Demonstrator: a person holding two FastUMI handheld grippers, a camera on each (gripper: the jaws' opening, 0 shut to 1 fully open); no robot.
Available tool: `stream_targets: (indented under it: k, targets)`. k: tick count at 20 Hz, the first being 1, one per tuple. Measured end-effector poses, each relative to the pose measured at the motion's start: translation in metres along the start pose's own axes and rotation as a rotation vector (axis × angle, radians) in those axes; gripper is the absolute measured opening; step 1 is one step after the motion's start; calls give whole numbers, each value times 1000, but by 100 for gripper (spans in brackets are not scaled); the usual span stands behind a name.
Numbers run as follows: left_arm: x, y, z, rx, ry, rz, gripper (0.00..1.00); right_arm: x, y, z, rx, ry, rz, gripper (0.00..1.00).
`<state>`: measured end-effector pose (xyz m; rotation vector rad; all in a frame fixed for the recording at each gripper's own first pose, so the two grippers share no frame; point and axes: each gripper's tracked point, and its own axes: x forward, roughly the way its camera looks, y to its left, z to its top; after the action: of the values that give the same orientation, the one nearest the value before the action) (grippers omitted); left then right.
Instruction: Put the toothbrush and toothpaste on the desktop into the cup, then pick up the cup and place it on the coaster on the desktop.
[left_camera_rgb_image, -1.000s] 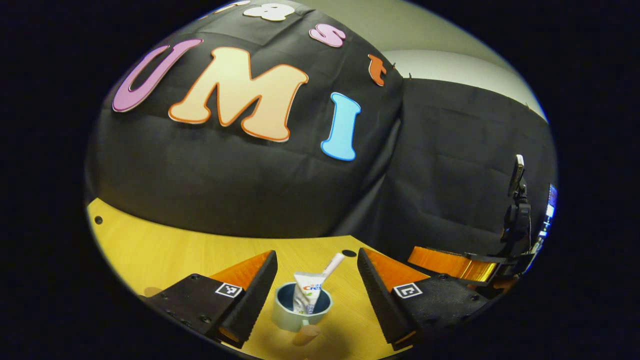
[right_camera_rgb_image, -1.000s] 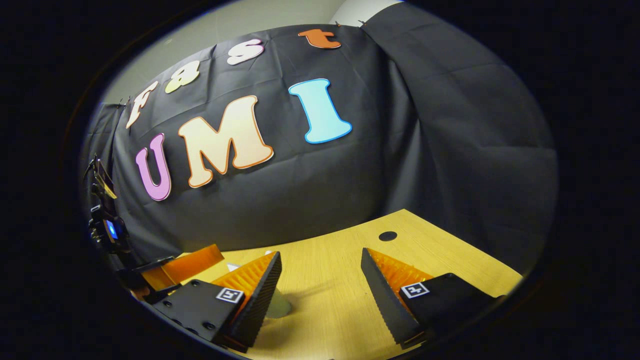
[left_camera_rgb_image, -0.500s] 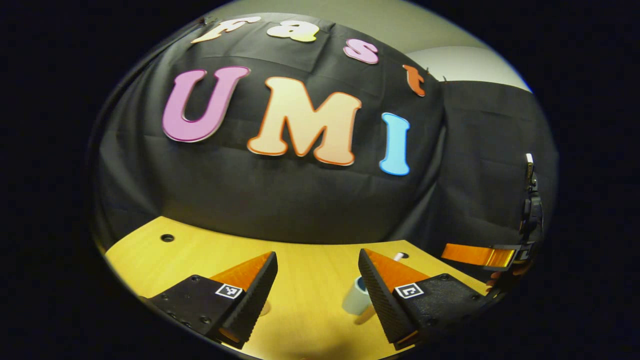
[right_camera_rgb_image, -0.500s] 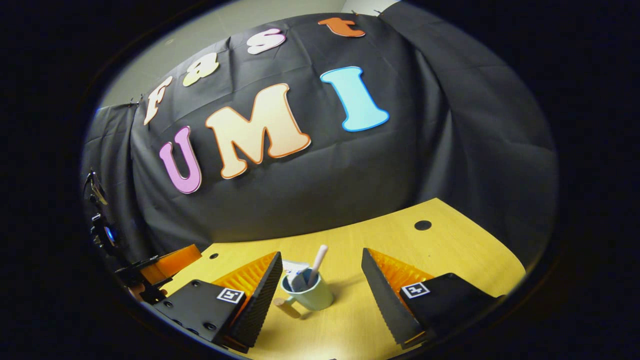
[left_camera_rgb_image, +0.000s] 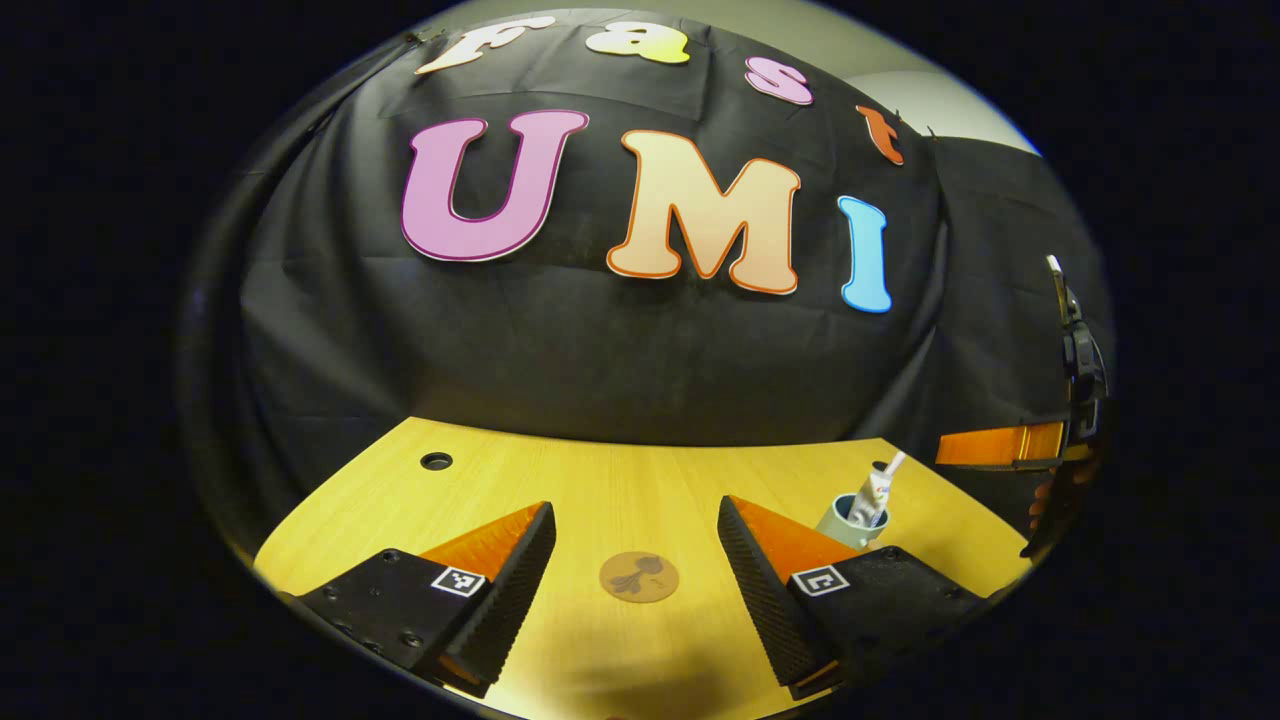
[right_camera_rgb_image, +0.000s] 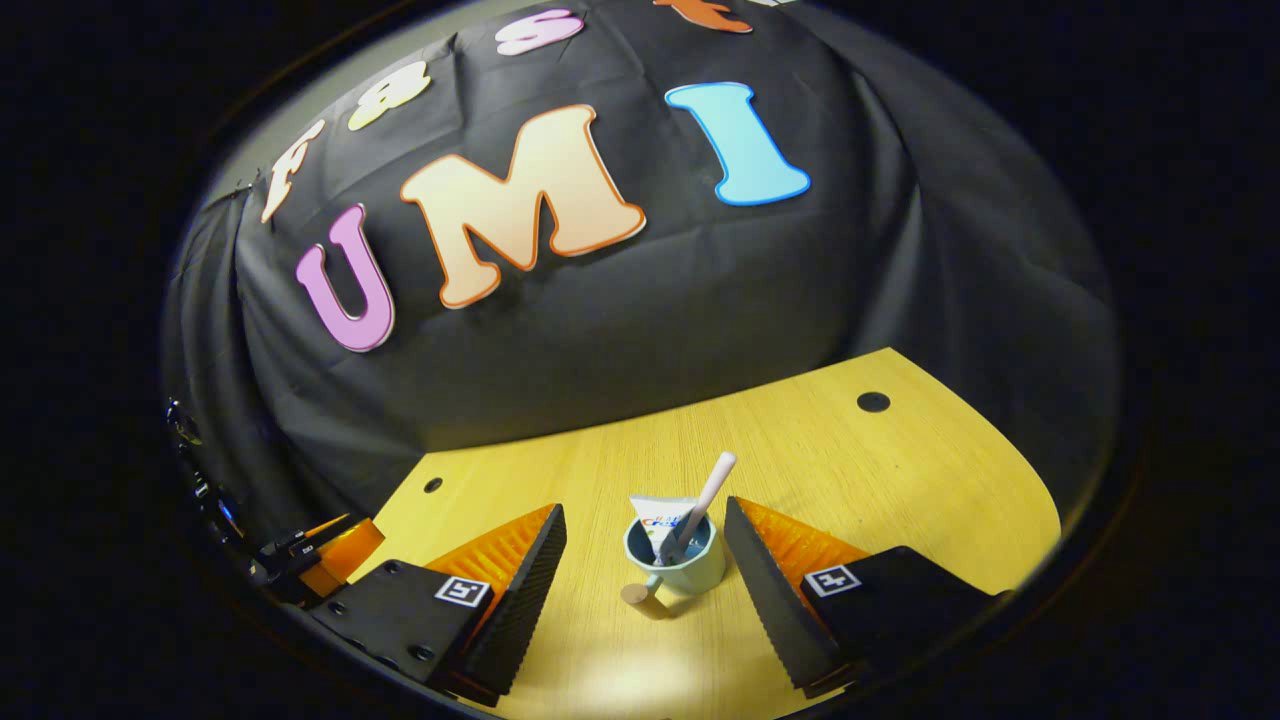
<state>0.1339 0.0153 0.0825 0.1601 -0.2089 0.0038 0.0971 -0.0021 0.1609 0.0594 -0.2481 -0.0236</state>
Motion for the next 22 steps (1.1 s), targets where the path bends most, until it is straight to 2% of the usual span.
stream_targets:
  k: [3,8,9,10,17,20,22]
  targets:
    - [4,18,-1,18,10,-30,95,9,14,-25,-8,105,-44,98]
    - [17,37,-12,69,41,-102,95,29,5,-63,-28,279,-166,98]
    - [21,39,-18,78,53,-117,95,31,2,-70,-28,312,-184,93]
    - [25,40,-22,88,68,-127,94,34,0,-79,-30,348,-199,98]
    - [41,31,-43,82,118,-197,95,59,-25,-115,-26,544,-299,98]
    - [45,31,-53,112,142,-213,95,71,-34,-125,-56,604,-336,98]
    - [50,34,-56,140,148,-211,95,79,-36,-130,-60,621,-348,87]
